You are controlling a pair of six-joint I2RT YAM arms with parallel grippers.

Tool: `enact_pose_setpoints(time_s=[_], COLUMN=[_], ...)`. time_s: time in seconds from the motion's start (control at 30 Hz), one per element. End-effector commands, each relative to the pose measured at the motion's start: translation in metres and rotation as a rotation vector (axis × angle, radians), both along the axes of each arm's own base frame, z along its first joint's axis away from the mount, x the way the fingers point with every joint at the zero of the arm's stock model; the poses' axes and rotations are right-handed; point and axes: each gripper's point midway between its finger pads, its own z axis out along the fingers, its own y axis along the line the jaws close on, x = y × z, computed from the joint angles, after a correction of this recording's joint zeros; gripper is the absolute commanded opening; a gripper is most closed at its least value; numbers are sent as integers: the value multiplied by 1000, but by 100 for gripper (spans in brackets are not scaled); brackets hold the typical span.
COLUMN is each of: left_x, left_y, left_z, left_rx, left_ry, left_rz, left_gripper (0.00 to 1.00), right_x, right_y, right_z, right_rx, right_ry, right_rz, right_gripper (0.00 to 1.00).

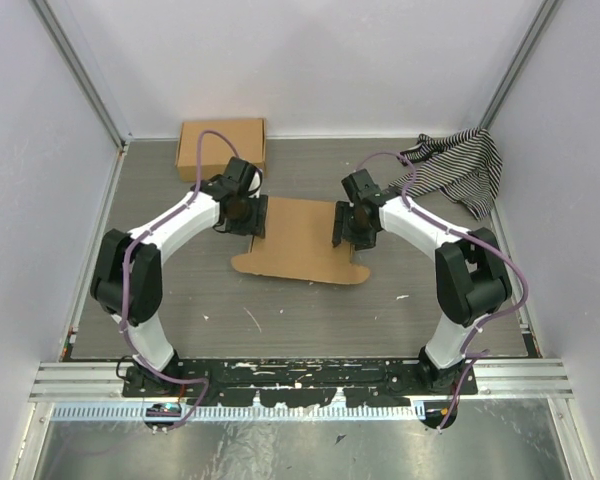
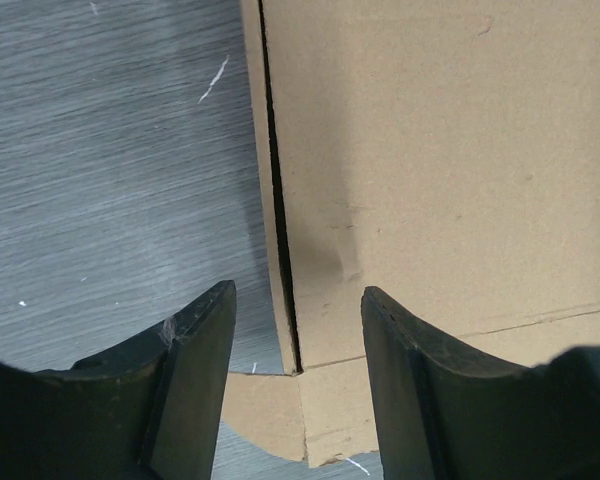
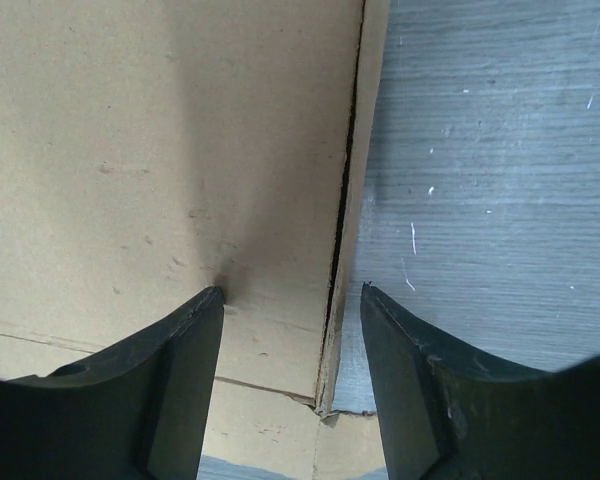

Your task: Fold the paper box

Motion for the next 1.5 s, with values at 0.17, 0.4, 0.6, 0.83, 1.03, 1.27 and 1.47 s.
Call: enact_pose_setpoints(time_s=[0.17,0.4,0.6,0.83,1.03,1.27,1.47], left_x=[12,39,67,59,12,-5,0], left_y=[-18,-31,-17,30,15,7,13], left_z=[-10,-2,30,74,58,39,25], left_rx=[-29,-63,-46,-69,-253,-303,-181], left_ry=[48,31,-35,37,146,103,61], left_rz=[-37,-20,29,196,141,167,151], left_gripper=[54,53,58,63,65,62,62], right_x=[46,81,114,121,65,33,35], right_y=[-1,7,-11,-32,-31,-29,-24], right_z=[3,4,42,114,96,64,43], right_rx=[52,83,73,93,165,182,181], right_ry=[-51,-66,-158,-270,-297,-282,-256], right_rz=[-22,-24,-92,-80,-26,20,58], right_gripper=[62,60,61,71,75,86,90])
